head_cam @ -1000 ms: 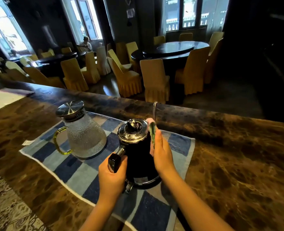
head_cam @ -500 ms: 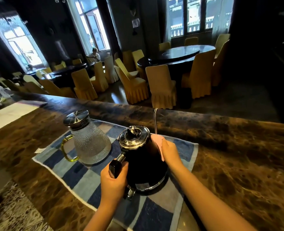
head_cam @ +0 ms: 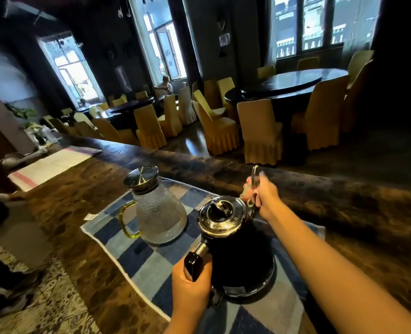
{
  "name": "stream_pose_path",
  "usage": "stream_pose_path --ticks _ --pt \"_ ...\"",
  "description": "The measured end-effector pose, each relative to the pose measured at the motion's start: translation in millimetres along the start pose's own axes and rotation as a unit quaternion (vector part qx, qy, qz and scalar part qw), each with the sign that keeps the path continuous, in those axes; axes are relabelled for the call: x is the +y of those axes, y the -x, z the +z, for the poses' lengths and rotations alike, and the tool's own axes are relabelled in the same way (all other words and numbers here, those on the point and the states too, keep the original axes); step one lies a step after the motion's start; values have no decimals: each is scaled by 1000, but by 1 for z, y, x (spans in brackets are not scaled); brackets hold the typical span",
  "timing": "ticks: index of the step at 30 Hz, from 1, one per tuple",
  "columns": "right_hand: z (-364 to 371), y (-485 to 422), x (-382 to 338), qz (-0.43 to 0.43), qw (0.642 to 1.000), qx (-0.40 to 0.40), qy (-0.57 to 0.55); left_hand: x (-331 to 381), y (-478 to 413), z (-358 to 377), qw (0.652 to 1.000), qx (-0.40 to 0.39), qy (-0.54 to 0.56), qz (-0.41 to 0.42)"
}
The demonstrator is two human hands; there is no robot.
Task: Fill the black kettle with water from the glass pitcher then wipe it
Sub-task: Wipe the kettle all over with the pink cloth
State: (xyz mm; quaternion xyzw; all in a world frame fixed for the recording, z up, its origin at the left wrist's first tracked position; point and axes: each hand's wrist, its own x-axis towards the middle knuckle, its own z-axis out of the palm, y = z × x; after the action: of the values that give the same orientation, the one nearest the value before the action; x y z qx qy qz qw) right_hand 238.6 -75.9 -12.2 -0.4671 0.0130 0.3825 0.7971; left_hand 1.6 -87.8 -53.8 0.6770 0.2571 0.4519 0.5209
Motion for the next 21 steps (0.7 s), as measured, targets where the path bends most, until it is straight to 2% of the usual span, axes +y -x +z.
stream_pose_path --ticks 3,7,12,14,17,21 --pt "14 8 -21 -70 997 -20 -2 3 0 2 1000 1 -9 15" --pt "7 15 -27 -137 990 -1 33 3 -5 0 1000 -15 4 -10" --pt "4 26 -56 -145 976 10 -161 -2 -10 0 999 -40 13 -34" --pt "10 36 -67 -207 973 -5 -98 0 -10 -1 998 -45 12 -36" --pt "22 59 -67 -280 954 -82 68 0 -10 -2 997 -61 0 -43" --pt "24 91 -37 -284 900 -198 263 2 -10 -3 996 -70 -20 -42"
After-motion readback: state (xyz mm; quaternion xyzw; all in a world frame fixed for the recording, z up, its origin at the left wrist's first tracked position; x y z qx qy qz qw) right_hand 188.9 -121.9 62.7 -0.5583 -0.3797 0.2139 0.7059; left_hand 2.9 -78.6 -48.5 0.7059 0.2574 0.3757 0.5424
